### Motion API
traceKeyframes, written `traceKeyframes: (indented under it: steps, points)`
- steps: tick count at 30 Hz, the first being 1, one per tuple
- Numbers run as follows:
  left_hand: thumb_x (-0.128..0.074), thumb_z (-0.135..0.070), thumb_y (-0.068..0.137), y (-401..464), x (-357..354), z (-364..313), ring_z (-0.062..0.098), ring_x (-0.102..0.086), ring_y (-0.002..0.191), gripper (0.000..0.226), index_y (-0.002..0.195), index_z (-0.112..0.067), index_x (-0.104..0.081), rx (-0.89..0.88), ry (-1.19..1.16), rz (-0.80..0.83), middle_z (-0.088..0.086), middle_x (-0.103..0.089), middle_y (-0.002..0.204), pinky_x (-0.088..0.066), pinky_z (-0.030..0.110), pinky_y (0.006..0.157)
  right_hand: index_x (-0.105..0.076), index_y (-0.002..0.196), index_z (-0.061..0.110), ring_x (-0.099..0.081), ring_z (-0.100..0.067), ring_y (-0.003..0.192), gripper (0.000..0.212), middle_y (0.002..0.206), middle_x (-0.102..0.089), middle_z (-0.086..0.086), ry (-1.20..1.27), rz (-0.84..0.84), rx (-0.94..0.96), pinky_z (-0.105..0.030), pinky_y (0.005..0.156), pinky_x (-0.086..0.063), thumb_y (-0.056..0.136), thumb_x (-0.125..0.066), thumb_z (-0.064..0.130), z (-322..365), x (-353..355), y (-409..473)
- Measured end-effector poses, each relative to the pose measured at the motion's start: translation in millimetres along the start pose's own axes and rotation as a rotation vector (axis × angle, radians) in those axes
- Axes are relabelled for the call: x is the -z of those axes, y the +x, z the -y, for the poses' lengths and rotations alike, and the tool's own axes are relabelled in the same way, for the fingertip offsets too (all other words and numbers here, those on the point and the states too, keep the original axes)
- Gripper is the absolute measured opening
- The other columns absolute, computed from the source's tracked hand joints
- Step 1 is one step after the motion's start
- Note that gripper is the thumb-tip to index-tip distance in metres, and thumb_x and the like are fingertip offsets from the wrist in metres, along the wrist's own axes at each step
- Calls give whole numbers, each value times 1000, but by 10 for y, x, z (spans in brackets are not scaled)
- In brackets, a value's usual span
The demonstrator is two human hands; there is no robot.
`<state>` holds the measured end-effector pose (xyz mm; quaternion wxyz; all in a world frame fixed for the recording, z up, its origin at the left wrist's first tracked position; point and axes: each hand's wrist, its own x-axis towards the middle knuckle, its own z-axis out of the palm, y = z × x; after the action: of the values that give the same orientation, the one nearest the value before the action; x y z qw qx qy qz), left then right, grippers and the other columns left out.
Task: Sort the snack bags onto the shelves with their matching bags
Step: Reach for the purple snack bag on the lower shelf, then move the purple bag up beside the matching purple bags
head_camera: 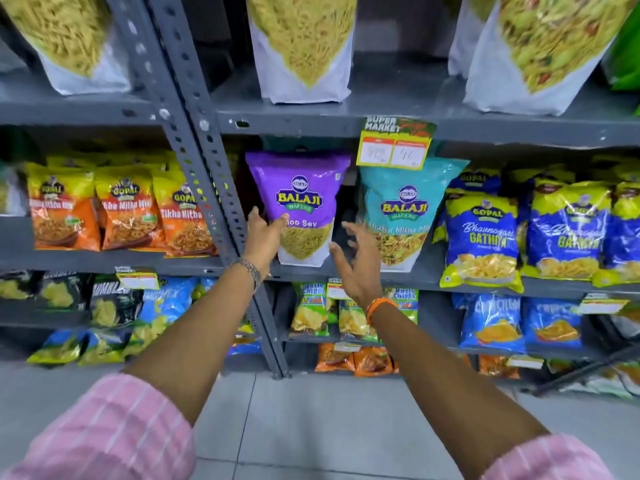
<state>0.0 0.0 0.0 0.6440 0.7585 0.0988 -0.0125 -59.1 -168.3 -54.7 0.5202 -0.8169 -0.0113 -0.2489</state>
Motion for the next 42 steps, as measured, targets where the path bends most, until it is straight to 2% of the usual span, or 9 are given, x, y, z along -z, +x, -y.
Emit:
traceKeyframes:
  steps: [3, 6, 10, 15, 21, 26, 33, 37, 42]
  points:
    - [-63, -32, 97, 206, -52, -37, 20, -29, 153, 92, 161, -5, -3, 24, -30, 10, 6, -23, 167, -27, 12, 102, -43, 146, 11, -48, -28, 135, 69, 146, -48, -9, 19, 52, -176, -46, 113, -43, 86, -75, 23, -128, -197, 166]
    - [-73, -58, 69, 418, -75, 74, 24, -43, 145, 117, 158, -7, -18, -4, -59, -8, 8, -40, 160, -35, 38, 121, -33, 151, 7, -43, -27, 141, 88, 154, -41, -13, 125, 94, -368, -36, 113, -39, 79, -84, 15, -194, -366, 335]
    - [-74, -19, 90, 519, -96, 128, 22, -64, 116, 63, 140, 0, -41, -91, -141, -57, 15, -63, 139, -53, 37, 103, -33, 148, 7, -50, -25, 135, 102, 148, -51, -12, 179, 160, -370, -45, 113, -43, 65, -92, 9, -378, -516, 584]
    - [-75, -4, 87, 613, -84, 253, 14, -69, 95, 41, 115, -9, -46, -212, -95, -52, 20, -68, 126, -58, 23, 84, -44, 137, 1, -63, -28, 118, 88, 128, -65, -15, 264, 253, -407, -47, 104, -53, 62, -90, -3, -480, -616, 719]
    - [-74, -14, 83, 457, -55, 384, 15, -70, 99, 39, 114, -18, -50, -281, -78, -92, 12, -69, 121, -58, 40, 97, -46, 137, -2, -63, -19, 109, 83, 122, -66, -11, 273, 280, -374, -13, 84, -56, 65, -87, -9, -399, -539, 610]
    - [-74, -20, 84, 53, -32, 491, 20, -71, 100, 38, 114, -15, -51, -315, -39, -167, 14, -71, 118, -57, 50, 97, -49, 136, 3, -68, -20, 113, 84, 128, -68, -13, 280, 335, -381, -40, 99, -58, 63, -90, -5, -286, -391, 319]
    - [-77, -36, 77, -643, 144, 412, 18, -64, 80, 31, 99, -31, -56, -357, -62, -203, -5, -72, 95, -58, 60, 81, -51, 132, 3, -65, 12, 99, 77, 123, -67, -7, 315, 345, -367, -9, 81, -54, 65, -88, -7, 42, -55, -209]
    - [-80, -23, 82, -998, 224, 95, 17, -69, 84, 35, 111, -18, -61, -422, -133, -194, -3, -76, 102, -59, 51, 81, -52, 131, 5, -68, -17, 115, 76, 127, -69, -11, 341, 326, -339, -27, 91, -60, 66, -89, -3, 428, 254, -326]
    - [-79, -9, 85, -1309, 145, -592, 10, -73, 93, 30, 108, -19, -63, -535, -315, -159, 0, -76, 106, -60, 31, 87, -58, 120, 6, -71, -4, 100, 66, 110, -74, -3, 358, 237, -296, -29, 88, -60, 63, -88, -8, 1039, 791, -184]
